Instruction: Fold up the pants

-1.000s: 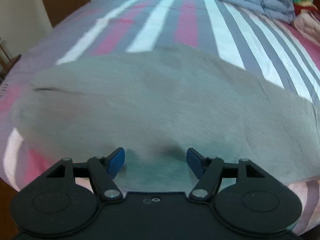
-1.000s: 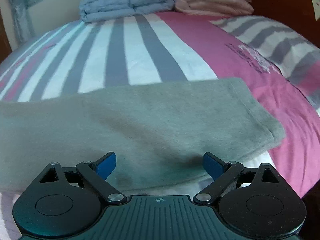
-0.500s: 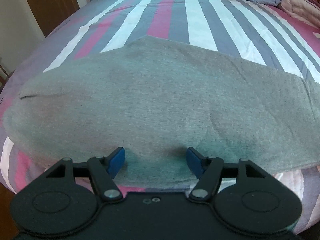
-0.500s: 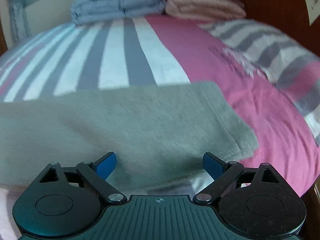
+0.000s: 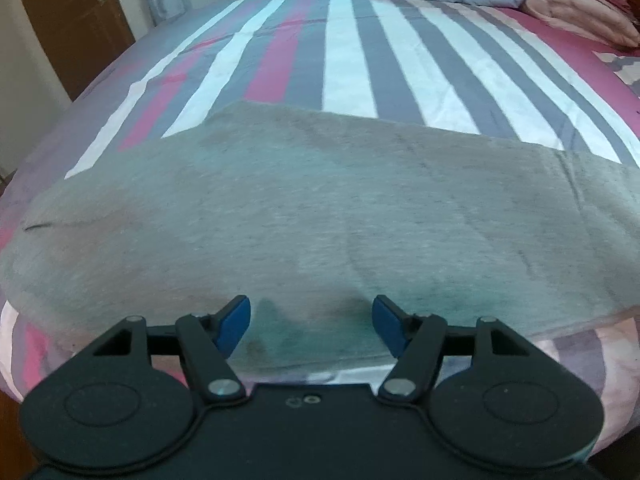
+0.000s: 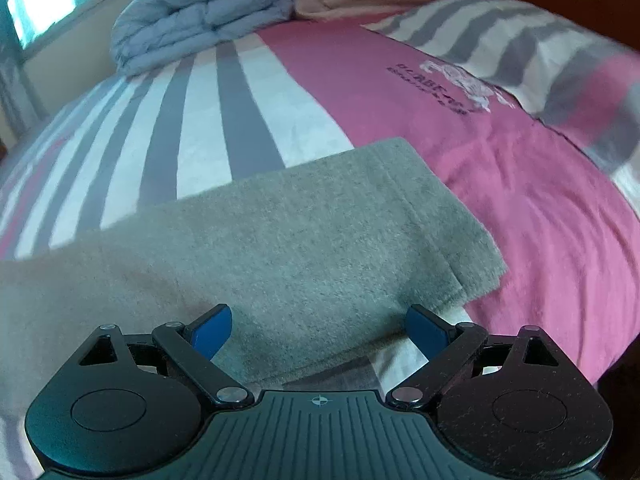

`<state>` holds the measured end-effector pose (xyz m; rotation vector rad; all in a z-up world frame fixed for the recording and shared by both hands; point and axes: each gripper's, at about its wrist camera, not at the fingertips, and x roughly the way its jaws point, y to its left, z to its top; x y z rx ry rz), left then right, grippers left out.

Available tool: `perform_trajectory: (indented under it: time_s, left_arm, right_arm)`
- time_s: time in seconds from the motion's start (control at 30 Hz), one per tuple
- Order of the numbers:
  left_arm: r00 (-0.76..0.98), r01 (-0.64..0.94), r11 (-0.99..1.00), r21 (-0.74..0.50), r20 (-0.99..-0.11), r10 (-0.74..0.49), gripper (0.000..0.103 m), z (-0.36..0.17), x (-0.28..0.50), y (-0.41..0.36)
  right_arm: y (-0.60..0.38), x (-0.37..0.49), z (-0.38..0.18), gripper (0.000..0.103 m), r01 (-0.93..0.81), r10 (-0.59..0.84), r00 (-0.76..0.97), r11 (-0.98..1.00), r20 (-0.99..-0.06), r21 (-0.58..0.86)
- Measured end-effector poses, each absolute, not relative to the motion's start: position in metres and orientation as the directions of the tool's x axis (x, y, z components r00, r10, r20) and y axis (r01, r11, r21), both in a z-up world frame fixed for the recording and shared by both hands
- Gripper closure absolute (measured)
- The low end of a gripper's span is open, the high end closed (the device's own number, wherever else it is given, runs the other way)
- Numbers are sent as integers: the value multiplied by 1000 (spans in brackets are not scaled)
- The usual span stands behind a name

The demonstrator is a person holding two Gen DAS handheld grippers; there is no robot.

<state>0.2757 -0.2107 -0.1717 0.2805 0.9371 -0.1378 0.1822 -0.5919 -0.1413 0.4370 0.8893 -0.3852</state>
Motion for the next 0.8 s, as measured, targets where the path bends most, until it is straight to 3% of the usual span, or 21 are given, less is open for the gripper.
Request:
perform_trajectory:
  time_s: [0.4, 0.43, 0.47, 0.53, 0.8]
  left_arm:
    - [575, 286, 945, 160, -817, -36, 44, -179, 267, -234]
    - [574, 286, 945, 158, -818, -37, 44, -178, 267, -234]
    - [574, 287, 945, 158, -818, -38, 44, -178, 267, -234]
    - [575, 287, 945, 158, -817, -38, 44, -178, 267, -233]
    - [577, 283, 947, 154, -816, -40, 43, -179, 268, -234]
  right_arm:
    - [-626, 147, -144, 10, 578, -154, 513, 789, -845, 207]
    - [-628, 146, -145, 11, 579, -143, 513, 785, -846, 218]
    - [-629, 144, -147, 22, 584, -132, 514, 777, -847, 234]
    - [-631, 143, -148, 29, 594, -117, 516, 763, -849, 256]
    - [-636, 151, -145, 30, 613, -81, 536, 722, -841, 321]
